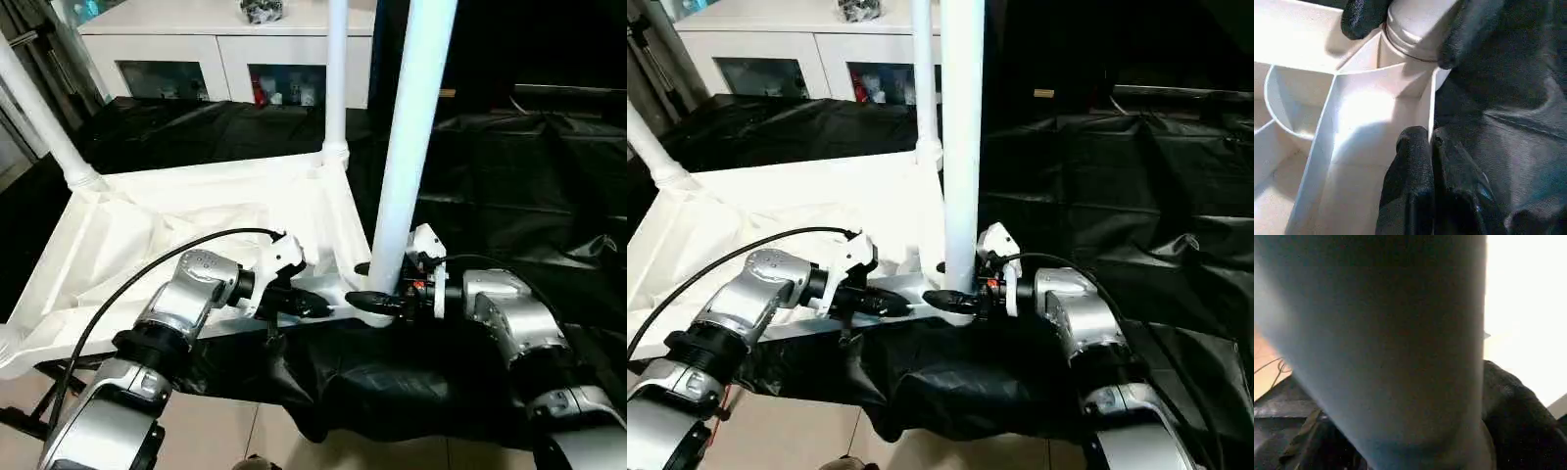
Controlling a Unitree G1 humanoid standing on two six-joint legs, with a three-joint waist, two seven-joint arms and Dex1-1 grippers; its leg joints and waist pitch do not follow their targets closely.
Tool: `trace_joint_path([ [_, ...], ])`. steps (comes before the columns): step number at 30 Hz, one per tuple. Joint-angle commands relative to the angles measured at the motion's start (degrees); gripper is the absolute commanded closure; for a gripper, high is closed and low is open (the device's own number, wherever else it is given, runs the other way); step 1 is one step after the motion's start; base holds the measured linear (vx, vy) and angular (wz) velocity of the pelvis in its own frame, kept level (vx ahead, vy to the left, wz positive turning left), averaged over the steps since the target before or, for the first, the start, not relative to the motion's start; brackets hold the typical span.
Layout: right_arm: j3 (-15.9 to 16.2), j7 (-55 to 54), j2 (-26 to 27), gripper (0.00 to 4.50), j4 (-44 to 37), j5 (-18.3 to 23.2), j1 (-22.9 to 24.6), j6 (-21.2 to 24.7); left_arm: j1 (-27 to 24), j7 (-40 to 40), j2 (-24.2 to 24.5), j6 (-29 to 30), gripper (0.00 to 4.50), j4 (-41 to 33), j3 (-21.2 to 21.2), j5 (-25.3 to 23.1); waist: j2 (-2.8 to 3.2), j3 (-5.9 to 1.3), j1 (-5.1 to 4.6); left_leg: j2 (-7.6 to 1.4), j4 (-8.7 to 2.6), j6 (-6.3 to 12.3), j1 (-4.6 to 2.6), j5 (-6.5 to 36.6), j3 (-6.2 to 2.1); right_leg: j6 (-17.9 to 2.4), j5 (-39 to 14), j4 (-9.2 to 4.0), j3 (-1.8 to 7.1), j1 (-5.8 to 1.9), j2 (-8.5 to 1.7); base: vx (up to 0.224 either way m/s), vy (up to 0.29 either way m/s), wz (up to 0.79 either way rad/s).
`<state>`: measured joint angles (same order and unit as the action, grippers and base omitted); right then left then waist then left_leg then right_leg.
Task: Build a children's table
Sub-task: Rotate leg to tighten
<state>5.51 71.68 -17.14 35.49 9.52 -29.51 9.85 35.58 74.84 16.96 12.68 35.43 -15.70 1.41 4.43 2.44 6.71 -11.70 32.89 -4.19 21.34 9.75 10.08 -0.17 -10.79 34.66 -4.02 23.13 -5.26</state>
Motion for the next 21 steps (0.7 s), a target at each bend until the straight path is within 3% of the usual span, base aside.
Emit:
trace_joint_path([
  [1, 3.93, 2.74, 1.77, 1.66, -0.88, 0.26, 1.94, 1.99, 1.37, -2.56, -1.50, -0.29, 4.50, -2.04, 1.19, 1.37, -0.27, -3.62, -0.13, -1.32, -3.47, 3.63, -0.47, 13.10, -0.14, -15.12, -6.87, -3.93, 1.94, -3.11, -2.69, 0.000, 0.000, 0.00],
  [6, 3.01, -3.40, 3.98, 1.78, 0.92, -1.01, 1.97, 2.21, 3.34, -11.01, -3.99, -0.71, 4.50, 1.51, 2.79, -0.29, -0.37, -3.26, -0.09, -1.39, -3.79, 2.34, -0.80, 16.27, -0.12, -14.03, -12.82, -4.55, 2.06, -2.85, -2.87, 0.000, 0.000, 0.00],
  [8, 2.55, -6.12, 4.82, 1.81, 1.94, -1.48, 1.62, 2.31, 3.88, -13.08, -4.55, -0.67, 4.50, 2.38, 3.16, -0.70, -0.53, -2.96, -0.30, -1.22, -4.03, 1.39, -0.98, 18.16, -0.21, -12.54, -18.00, -5.01, 2.07, -2.77, -2.95, 0.000, 0.000, 0.00],
  [10, -1.33, -24.17, 9.45, 1.85, 10.07, -4.04, -1.92, -0.64, 5.91, -21.13, -7.35, -0.37, 4.50, 5.23, 4.68, -1.49, -0.47, -2.84, -0.95, -0.94, -4.22, -0.23, -0.99, 19.03, -0.54, -10.81, -22.60, -5.35, 1.97, -2.61, -3.15, 0.000, 0.000, 0.00],
  [12, -2.77, -29.31, 10.85, 1.86, 12.33, -4.23, -3.11, -1.29, 6.45, -23.38, -8.23, -0.07, 4.50, 5.89, 5.06, -1.64, -0.52, -2.81, -1.46, -0.86, -4.24, -0.81, -1.20, 20.03, -0.58, -9.61, -25.24, -5.72, 2.00, -2.36, -3.24, 0.000, 0.000, 0.00],
  [14, -5.11, -35.61, 12.97, 1.89, 14.86, -3.38, -4.81, -0.90, 7.13, -25.92, -9.46, 0.69, 4.50, 6.59, 5.49, -1.71, -0.34, -2.78, -1.90, -0.80, -4.27, -0.68, -1.05, 20.03, -0.60, -9.52, -24.83, -5.81, 2.02, -2.36, -3.13, 0.000, 0.000, 0.00],
  [15, -5.82, -38.56, 14.05, 1.90, 15.85, -3.27, -5.51, -1.00, 7.46, -27.17, -10.07, 0.99, 4.50, 6.93, 5.63, -1.80, -0.21, -3.00, -2.11, -0.77, -4.31, -0.17, -0.71, 18.97, -0.72, -9.42, -22.92, -5.60, 1.91, -2.75, -3.00, 0.000, 0.000, 0.00],
  [17, -6.40, -43.90, 16.23, 1.91, 17.59, -3.76, -6.72, -1.04, 8.08, -28.94, -11.18, 1.33, 4.50, 7.64, 5.73, -1.99, -0.26, -3.21, -2.35, -0.77, -4.16, 0.25, -0.54, 17.23, -0.60, -10.57, -17.91, -5.24, 2.00, -2.77, -2.82, 0.000, 0.000, 0.00],
  [21, -3.78, -46.21, 19.42, 1.91, 20.31, -7.47, -7.93, -4.81, 8.70, -29.54, -12.67, 1.26, 4.50, 8.53, 5.82, -1.83, -0.33, -3.66, -2.63, -0.60, -3.66, 1.63, -0.24, 13.42, -0.36, -13.04, -9.29, -4.44, 1.91, -3.15, -2.71, 0.000, 0.000, 0.00],
])
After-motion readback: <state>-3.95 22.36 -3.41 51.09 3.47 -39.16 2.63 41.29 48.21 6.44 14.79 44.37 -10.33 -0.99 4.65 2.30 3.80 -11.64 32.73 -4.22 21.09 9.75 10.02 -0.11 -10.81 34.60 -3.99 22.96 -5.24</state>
